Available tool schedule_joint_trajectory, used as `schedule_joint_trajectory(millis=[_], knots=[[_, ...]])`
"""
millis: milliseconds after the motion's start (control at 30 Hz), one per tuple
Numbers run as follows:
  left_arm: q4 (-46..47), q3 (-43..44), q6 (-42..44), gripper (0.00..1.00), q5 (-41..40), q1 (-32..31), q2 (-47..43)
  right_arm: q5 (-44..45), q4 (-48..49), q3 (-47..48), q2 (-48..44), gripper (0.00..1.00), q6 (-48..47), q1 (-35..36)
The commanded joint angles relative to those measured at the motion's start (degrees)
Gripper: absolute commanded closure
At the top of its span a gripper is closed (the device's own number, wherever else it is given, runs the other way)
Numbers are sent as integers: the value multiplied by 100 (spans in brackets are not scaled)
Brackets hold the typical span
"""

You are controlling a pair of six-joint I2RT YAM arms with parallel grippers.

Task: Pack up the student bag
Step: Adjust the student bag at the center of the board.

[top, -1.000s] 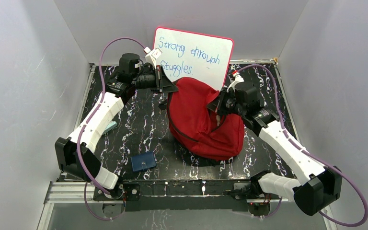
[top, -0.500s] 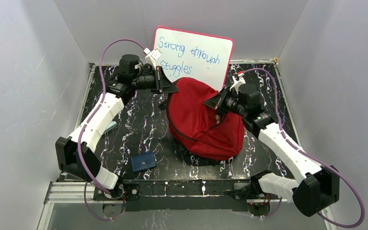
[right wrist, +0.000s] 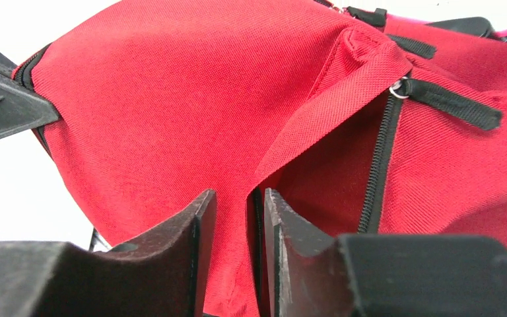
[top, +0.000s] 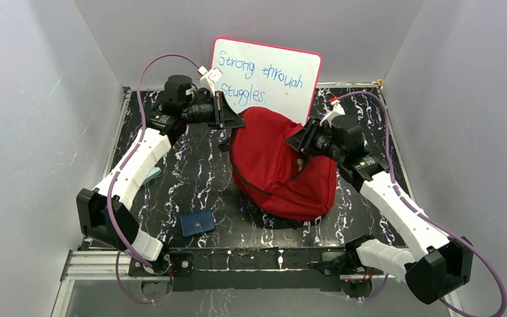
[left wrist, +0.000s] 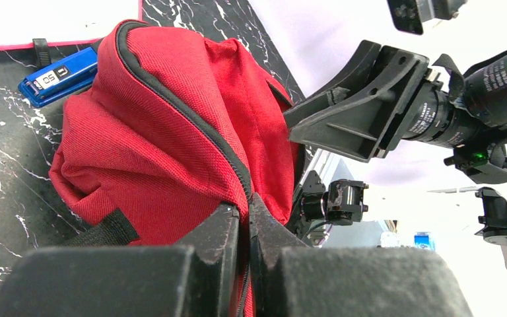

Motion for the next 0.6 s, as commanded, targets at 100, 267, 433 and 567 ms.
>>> schedule_joint_trajectory(millis=[100,267,433,567], knots=[[568,77,-89,100,393,1,-333,706,-728,555,-559,56,-770,-11],[618,51,-127,100,400,1,-310,1992,-1393,534,-1146,59,-1007,-12],[655,73,-159,100,428,1,-261,2745,-2005,229,-1475,71,-1017,-20],[660,96,-172,100,453,1,-223,2399,-2073,-54,-1449,77,-939,-18]])
